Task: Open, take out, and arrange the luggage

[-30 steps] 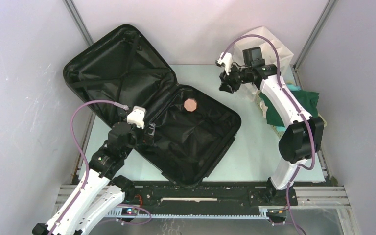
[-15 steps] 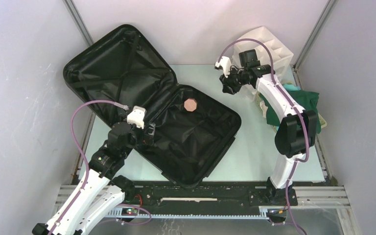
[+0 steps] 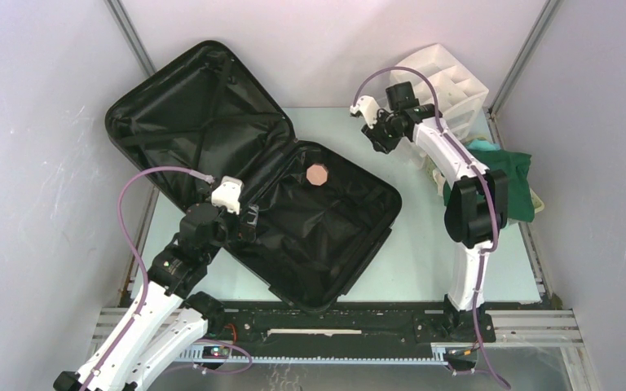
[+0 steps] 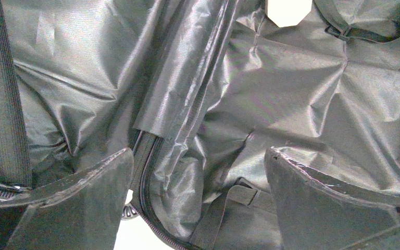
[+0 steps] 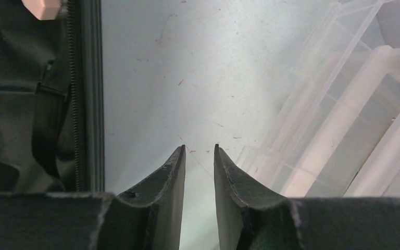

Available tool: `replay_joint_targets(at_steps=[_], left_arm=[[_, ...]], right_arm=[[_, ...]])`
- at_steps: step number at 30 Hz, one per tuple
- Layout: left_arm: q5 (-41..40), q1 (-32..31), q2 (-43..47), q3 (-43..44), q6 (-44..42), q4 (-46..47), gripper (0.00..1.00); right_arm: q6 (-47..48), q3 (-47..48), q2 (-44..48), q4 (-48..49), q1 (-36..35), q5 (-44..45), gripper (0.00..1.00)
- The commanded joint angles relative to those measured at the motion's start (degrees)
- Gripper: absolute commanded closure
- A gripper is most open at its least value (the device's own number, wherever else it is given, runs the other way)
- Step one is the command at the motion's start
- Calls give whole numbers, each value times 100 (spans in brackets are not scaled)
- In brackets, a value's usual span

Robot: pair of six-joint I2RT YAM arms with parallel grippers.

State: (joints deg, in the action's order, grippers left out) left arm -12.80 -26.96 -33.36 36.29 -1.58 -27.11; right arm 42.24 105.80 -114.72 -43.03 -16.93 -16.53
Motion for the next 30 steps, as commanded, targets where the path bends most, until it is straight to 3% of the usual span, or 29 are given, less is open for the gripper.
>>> replay_joint_targets(at_steps=[1, 10, 14, 22, 30], left_arm=[[61, 42, 0, -143, -123, 195, 0], [75, 42, -25, -140, -131, 200, 0], [63, 50, -40, -140, -140, 198, 0], [63, 51, -8, -144, -140, 197, 0], [90, 51, -12, -140, -138, 199, 0]], right_arm=[[191, 312, -206, -60, -80, 458, 66], [336, 536, -601, 2, -130, 996, 67], [348, 775, -856, 52, -162, 1390, 74], [368, 956, -1191, 501, -147, 2603, 98], [459, 1184, -1188, 903, 130, 3231, 100]])
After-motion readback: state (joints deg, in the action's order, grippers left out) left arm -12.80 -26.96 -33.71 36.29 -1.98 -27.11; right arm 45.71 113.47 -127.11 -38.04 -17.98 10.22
